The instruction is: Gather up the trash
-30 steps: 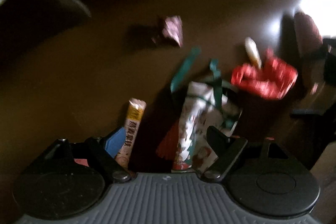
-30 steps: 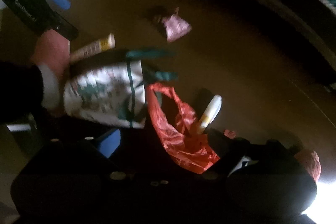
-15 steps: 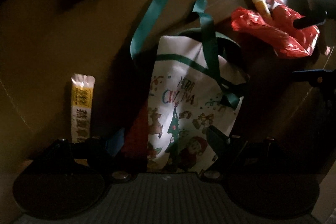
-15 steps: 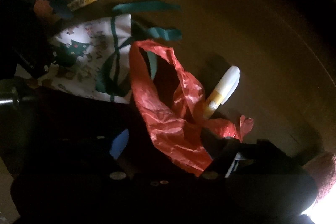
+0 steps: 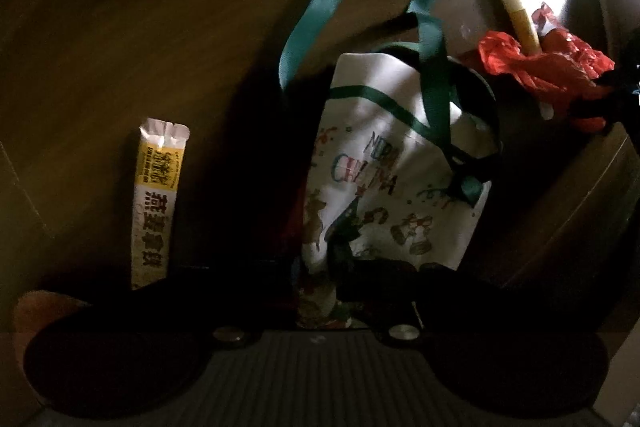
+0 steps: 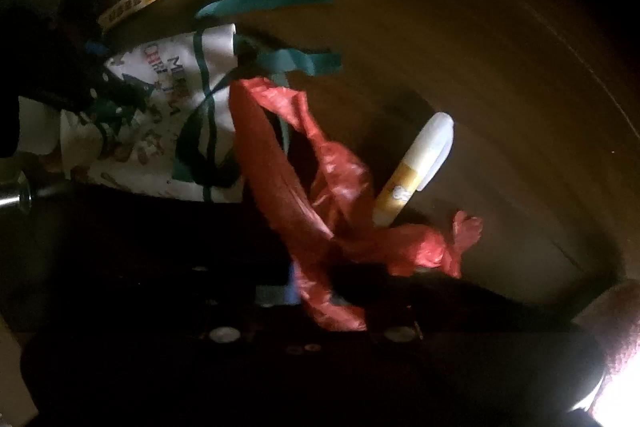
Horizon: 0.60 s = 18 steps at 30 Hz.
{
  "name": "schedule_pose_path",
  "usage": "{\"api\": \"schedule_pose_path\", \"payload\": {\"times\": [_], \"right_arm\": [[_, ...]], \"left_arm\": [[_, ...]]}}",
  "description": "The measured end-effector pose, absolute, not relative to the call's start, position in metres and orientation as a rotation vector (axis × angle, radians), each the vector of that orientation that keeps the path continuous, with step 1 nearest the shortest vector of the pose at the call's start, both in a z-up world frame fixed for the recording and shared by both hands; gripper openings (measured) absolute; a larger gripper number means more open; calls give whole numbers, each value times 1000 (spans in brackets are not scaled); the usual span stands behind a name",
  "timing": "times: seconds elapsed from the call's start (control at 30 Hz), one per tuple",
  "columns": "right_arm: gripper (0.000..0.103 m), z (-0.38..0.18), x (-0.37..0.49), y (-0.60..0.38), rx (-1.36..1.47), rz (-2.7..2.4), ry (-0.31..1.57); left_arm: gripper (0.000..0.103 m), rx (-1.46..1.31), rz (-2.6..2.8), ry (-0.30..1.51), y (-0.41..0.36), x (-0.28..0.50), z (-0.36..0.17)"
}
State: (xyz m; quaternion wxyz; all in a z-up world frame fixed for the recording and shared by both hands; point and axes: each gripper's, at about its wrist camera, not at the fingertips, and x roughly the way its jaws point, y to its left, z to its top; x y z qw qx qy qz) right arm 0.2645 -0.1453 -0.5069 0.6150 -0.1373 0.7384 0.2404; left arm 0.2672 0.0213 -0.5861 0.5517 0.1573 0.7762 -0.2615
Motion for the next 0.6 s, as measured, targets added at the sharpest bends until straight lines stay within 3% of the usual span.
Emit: {"api": "schedule_pose_path", "payload": {"times": [0.6], "right_arm": [[1, -370, 274, -184, 126, 422, 1586]], "left_arm": [[6, 502, -658, 1645, 1, 269, -468]]}}
